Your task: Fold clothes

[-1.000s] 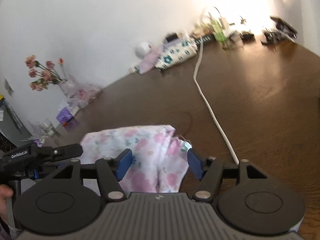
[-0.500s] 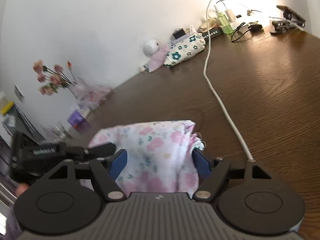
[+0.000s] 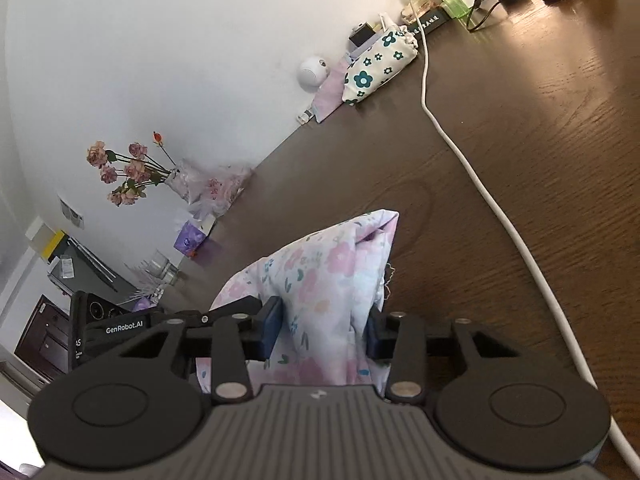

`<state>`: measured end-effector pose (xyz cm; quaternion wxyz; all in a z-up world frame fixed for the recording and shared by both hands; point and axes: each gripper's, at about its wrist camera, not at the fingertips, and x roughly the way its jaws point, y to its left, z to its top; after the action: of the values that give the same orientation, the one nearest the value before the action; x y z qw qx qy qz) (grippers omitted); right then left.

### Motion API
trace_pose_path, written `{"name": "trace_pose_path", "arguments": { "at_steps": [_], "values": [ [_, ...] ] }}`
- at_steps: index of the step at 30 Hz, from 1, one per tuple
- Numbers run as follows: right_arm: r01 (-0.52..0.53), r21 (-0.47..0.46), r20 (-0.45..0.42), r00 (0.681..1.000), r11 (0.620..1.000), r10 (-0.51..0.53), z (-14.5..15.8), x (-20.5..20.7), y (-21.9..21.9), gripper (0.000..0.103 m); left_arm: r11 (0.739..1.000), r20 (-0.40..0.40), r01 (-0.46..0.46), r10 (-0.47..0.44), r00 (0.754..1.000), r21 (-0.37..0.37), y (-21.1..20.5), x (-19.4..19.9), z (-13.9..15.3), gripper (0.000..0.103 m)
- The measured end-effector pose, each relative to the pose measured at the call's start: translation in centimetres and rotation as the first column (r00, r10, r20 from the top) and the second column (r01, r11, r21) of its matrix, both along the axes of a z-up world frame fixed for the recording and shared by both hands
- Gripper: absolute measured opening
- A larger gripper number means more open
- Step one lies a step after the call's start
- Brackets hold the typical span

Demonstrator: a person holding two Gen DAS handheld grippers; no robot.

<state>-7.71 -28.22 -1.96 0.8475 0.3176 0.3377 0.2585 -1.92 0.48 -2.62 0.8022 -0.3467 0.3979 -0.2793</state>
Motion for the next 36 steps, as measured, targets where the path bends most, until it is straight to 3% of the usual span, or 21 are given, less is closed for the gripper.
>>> {"name": "trace_pose_path", "arguments": {
  "at_steps": [1,3,6,7,8,9,12,14,16,18,20,25,26,31,34,36],
  "values": [
    [0.005,-0.019,0.014,1.000,1.000,-0.005,0.3,-0.2,0.1,0.044,1.000,-0.002,-0.005,0.005,1.000,0.014,0.0,0.0,0.1,0.024],
    [0.041,-0.073,0.050,0.998,0.996,-0.037,1.0,-0.8,0.1,0.067,0.999,-0.006,-0.014,0.014,1.000,0.034,0.0,0.1,0.1,0.026],
    [0.088,-0.129,0.100,0.992,0.988,-0.076,1.9,-1.5,-0.3,0.067,0.999,-0.012,-0.019,0.019,1.000,0.042,0.0,0.1,0.0,0.033],
    [0.092,-0.139,0.102,0.992,0.986,-0.078,2.0,-1.4,-0.4,0.066,0.999,-0.016,-0.020,0.021,1.000,0.042,0.0,0.1,0.0,0.033],
    [0.095,-0.148,0.101,0.992,0.984,-0.080,1.9,-1.3,-0.5,0.056,0.999,-0.019,-0.021,0.022,1.000,0.045,0.0,0.2,0.0,0.033],
    [0.090,-0.146,0.085,0.993,0.985,-0.078,1.6,-1.1,-0.5,0.039,0.998,-0.018,-0.023,0.024,1.000,0.051,-0.1,0.2,0.1,0.032],
    [0.078,-0.160,0.054,0.996,0.984,-0.071,0.8,-0.5,0.0,0.026,0.996,-0.011,-0.026,0.027,1.000,0.091,-0.6,0.0,0.4,0.027],
    [0.081,-0.177,0.054,0.996,0.981,-0.073,0.7,-0.3,0.4,0.026,0.994,-0.006,-0.032,0.033,0.999,0.107,-0.8,0.0,0.6,0.026],
    [0.091,-0.181,0.054,0.995,0.979,-0.082,0.8,-0.1,0.4,0.034,0.995,-0.010,-0.041,0.042,0.999,0.096,-0.5,0.1,0.5,0.030],
    [0.104,-0.186,0.059,0.994,0.977,-0.095,1.3,-0.4,0.0,0.052,0.993,0.000,-0.063,0.064,0.998,0.101,0.0,-0.3,0.9,0.036],
    [0.126,-0.205,0.094,0.990,0.971,-0.108,1.9,-1.1,-0.4,0.053,0.988,0.035,-0.077,0.073,0.997,0.136,0.3,-0.7,1.7,0.044],
    [0.130,-0.211,0.091,0.989,0.969,-0.113,2.2,-1.3,-0.9,0.053,0.981,0.079,-0.090,0.077,0.994,0.174,0.0,-0.2,2.6,0.039],
    [0.122,-0.212,0.084,0.991,0.970,-0.107,2.1,-1.2,-0.7,0.052,0.979,0.080,-0.088,0.074,0.994,0.184,-0.2,-0.1,2.7,0.031],
    [0.100,-0.186,0.067,0.994,0.977,-0.088,1.0,-0.4,0.2,0.049,0.982,0.045,-0.059,0.052,0.998,0.180,-1.0,0.4,1.8,0.023],
    [0.075,-0.133,0.049,0.996,0.988,-0.069,0.4,0.2,0.6,0.037,0.984,0.023,-0.044,0.040,0.999,0.170,-1.1,0.5,1.1,0.022],
    [0.061,-0.073,0.016,0.998,0.995,-0.060,0.0,0.7,0.4,0.023,0.986,0.017,-0.040,0.038,0.999,0.160,-0.9,0.5,0.9,0.022]
  ]
}}
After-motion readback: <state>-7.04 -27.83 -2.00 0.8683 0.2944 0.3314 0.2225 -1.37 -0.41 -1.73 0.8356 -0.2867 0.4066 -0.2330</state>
